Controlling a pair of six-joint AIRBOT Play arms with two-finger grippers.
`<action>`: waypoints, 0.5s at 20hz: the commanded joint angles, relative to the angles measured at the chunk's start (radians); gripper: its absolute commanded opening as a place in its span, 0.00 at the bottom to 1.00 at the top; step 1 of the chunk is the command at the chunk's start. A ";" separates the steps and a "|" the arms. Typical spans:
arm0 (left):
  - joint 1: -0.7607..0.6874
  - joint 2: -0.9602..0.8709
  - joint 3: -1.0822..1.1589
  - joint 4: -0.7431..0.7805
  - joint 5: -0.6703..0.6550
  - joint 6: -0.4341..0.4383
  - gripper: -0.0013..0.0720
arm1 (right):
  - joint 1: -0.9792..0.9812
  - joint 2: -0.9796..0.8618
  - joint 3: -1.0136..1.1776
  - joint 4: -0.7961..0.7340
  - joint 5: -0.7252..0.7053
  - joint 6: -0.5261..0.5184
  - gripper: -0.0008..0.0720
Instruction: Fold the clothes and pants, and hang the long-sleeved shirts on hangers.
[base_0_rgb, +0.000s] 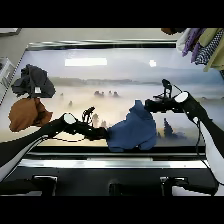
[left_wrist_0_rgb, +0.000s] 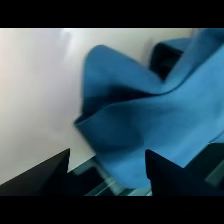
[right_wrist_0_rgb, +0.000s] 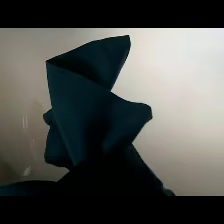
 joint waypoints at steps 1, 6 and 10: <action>-0.010 -0.013 -0.013 -0.026 0.070 0.031 0.56 | 0.001 0.008 0.001 -0.001 0.062 0.034 0.06; -0.006 -0.005 -0.011 -0.064 0.111 0.032 0.04 | 0.004 0.092 0.001 0.001 0.063 0.065 0.06; 0.034 0.078 0.052 -0.063 0.115 0.058 0.04 | 0.004 0.234 0.003 -0.006 0.027 0.065 0.05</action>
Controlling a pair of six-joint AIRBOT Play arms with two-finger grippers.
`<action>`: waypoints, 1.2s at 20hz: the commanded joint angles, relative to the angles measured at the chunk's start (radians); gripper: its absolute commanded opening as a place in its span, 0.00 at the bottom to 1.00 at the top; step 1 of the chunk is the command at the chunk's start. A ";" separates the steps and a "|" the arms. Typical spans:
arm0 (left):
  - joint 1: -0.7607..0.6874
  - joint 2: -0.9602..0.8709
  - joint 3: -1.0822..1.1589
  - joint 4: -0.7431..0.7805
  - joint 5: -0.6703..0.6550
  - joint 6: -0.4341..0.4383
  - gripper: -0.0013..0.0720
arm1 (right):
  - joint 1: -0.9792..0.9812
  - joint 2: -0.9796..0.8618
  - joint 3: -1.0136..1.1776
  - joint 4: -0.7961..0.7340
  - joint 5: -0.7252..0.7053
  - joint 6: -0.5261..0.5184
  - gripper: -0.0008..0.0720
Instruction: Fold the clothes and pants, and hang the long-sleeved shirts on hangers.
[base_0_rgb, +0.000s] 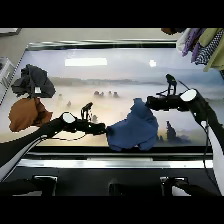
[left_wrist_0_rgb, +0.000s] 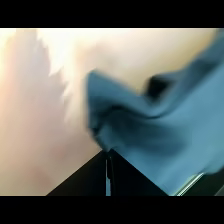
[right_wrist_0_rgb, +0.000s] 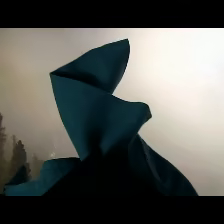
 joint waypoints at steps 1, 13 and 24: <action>0.049 0.095 0.065 -0.005 0.023 0.018 0.04 | 0.001 0.132 0.009 -0.015 -0.048 0.004 0.05; 0.448 0.792 0.380 0.287 0.006 -0.171 0.04 | 0.001 0.612 0.353 -0.524 -0.082 0.302 0.05; 0.483 0.831 0.377 0.300 -0.069 -0.212 0.04 | 0.001 0.608 0.354 -0.515 -0.019 0.455 0.05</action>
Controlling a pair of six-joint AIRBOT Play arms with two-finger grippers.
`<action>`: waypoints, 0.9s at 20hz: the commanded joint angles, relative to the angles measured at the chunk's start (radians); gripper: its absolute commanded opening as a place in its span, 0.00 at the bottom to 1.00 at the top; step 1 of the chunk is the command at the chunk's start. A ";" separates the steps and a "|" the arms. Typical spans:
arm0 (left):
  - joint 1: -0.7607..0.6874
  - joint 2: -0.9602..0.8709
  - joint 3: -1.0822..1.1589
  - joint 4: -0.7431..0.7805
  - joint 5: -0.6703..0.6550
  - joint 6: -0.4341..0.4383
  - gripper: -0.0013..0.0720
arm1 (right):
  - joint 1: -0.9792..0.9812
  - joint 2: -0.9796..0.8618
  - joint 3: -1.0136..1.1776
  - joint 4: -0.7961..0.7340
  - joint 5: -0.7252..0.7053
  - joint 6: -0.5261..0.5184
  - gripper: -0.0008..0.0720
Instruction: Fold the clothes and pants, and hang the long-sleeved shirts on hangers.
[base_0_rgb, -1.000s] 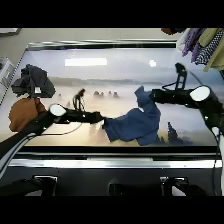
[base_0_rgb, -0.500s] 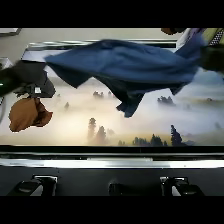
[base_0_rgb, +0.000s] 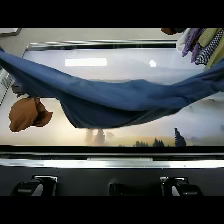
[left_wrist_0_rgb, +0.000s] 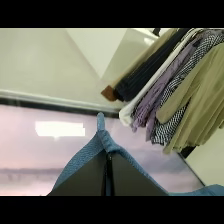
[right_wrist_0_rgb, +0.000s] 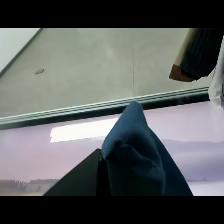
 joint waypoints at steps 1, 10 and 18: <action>0.003 -0.104 -0.007 0.024 -0.028 -0.009 0.04 | 0.001 -0.146 0.001 0.000 -0.005 0.084 0.05; -0.003 -0.637 -0.078 0.045 -0.033 -0.024 0.04 | 0.010 -0.874 0.001 0.459 -0.103 0.071 0.07; -0.038 -0.755 -0.078 0.043 -0.061 -0.035 0.04 | 0.046 -1.005 0.001 0.436 0.118 -0.029 0.39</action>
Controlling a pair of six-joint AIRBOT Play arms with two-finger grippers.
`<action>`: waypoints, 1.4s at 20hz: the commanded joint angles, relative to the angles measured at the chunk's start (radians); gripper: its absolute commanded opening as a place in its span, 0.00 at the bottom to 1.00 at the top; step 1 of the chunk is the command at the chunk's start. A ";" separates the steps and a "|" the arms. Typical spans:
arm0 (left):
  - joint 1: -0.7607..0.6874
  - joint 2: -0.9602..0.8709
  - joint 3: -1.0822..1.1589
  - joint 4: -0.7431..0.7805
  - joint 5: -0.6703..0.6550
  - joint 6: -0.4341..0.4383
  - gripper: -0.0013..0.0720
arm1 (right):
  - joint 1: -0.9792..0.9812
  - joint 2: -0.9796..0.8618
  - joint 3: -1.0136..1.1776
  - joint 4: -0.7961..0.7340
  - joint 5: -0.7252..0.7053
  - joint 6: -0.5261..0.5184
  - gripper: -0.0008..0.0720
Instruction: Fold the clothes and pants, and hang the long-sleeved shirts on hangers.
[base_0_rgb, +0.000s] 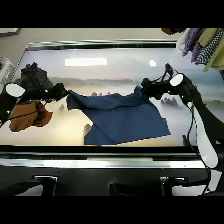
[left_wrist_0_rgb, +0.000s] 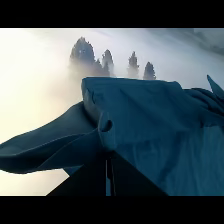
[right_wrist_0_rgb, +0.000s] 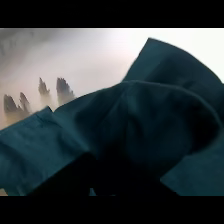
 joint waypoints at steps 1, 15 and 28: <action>-0.006 -0.026 -0.001 0.000 -0.026 0.000 0.04 | -0.045 0.014 0.001 -0.036 0.169 -0.075 0.48; -0.007 -0.026 -0.001 0.000 -0.075 0.000 0.04 | -0.290 0.341 -0.572 -0.279 0.381 -0.068 0.84; -0.007 -0.026 -0.001 0.001 -0.075 0.000 0.04 | -0.290 0.341 -0.640 -0.237 0.065 0.045 0.08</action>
